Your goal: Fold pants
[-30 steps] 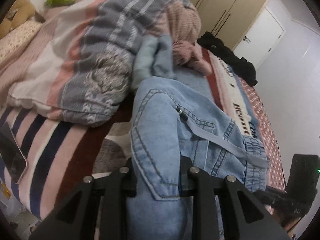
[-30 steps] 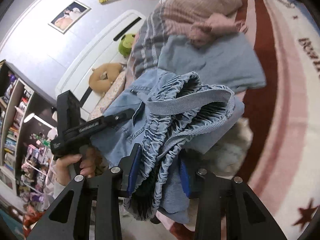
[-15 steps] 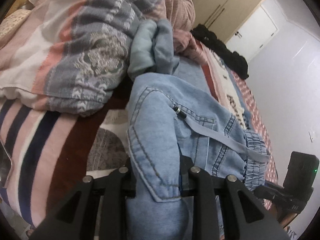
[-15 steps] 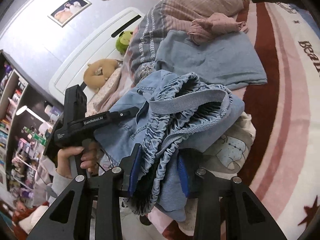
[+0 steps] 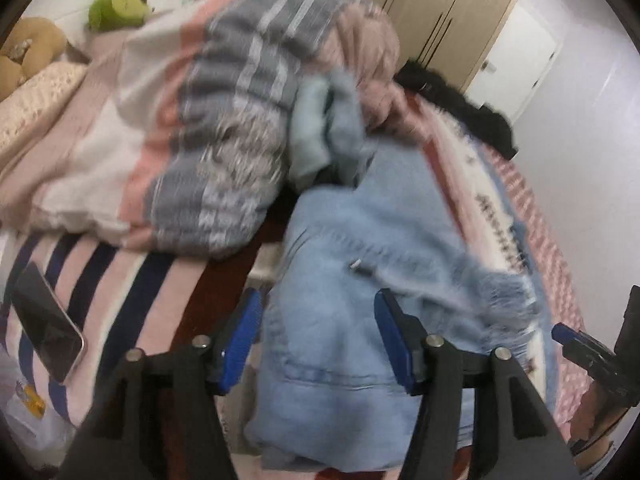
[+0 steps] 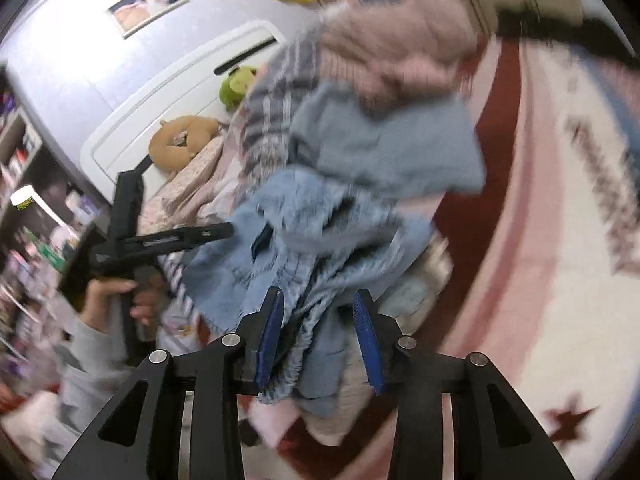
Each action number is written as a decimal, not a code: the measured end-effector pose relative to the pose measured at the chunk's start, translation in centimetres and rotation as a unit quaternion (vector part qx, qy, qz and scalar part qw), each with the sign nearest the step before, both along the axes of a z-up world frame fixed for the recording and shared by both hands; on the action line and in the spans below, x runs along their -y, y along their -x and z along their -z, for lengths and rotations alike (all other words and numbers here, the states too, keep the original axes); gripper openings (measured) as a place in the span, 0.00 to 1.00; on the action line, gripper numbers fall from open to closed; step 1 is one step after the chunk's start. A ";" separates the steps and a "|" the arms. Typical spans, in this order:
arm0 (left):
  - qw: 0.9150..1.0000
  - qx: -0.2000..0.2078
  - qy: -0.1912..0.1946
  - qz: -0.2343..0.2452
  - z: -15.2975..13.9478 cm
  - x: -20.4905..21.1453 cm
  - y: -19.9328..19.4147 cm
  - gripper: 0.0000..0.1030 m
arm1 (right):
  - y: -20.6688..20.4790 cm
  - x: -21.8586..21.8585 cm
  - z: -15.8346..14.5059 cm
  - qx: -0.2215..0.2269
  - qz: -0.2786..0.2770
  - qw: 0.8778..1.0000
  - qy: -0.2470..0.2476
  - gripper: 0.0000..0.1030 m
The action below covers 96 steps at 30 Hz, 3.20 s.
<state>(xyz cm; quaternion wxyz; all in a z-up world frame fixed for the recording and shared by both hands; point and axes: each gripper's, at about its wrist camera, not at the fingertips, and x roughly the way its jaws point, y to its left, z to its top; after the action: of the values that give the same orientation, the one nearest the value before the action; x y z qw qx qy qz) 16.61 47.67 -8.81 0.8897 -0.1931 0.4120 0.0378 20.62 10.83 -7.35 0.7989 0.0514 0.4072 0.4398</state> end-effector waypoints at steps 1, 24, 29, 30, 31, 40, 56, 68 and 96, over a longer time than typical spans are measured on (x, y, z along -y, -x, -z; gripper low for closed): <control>1.000 0.016 0.007 0.008 -0.7 0.4 -0.1 0.53 | 0.1 0.1 -0.7 0.009 -0.002 1.000 -0.006 0.31; 0.999 -0.022 -0.003 0.032 4.1 4.1 -2.2 0.59 | -2.0 -6.3 4.9 -0.012 -0.068 0.996 0.056 0.29; 0.999 -0.014 -0.036 0.022 3.8 6.3 -0.9 0.64 | -0.1 -5.2 3.8 0.011 -0.070 0.996 0.050 0.38; 0.999 -0.015 -0.046 0.019 3.8 6.9 -0.5 0.65 | 0.5 -4.9 3.6 0.018 -0.072 0.996 0.052 0.38; 0.998 -0.016 -0.062 0.013 3.7 7.7 0.0 0.66 | 0.8 -4.7 3.4 0.024 -0.074 0.996 0.054 0.38; 0.993 0.038 -0.113 0.003 1.5 13.1 5.1 0.76 | 4.5 0.9 2.4 0.081 -0.065 0.992 0.066 0.54; 0.951 0.277 -0.134 0.030 -6.7 29.4 13.2 0.99 | 12.7 17.6 -3.8 0.240 0.108 0.963 0.053 0.94; 0.944 0.284 -0.162 0.029 -4.4 34.6 13.1 0.99 | 15.8 24.3 -4.2 0.281 0.207 0.934 0.071 0.95; 0.939 0.303 -0.159 0.040 -5.5 35.6 14.7 0.99 | 17.2 25.9 -4.6 0.290 0.221 0.929 0.056 0.95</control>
<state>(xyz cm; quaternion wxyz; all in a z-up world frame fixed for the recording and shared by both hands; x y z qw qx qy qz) 1.87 12.09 -3.30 0.9922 -0.0350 0.1191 0.0072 3.46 -15.08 -2.74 0.9607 -0.0340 0.1600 0.2243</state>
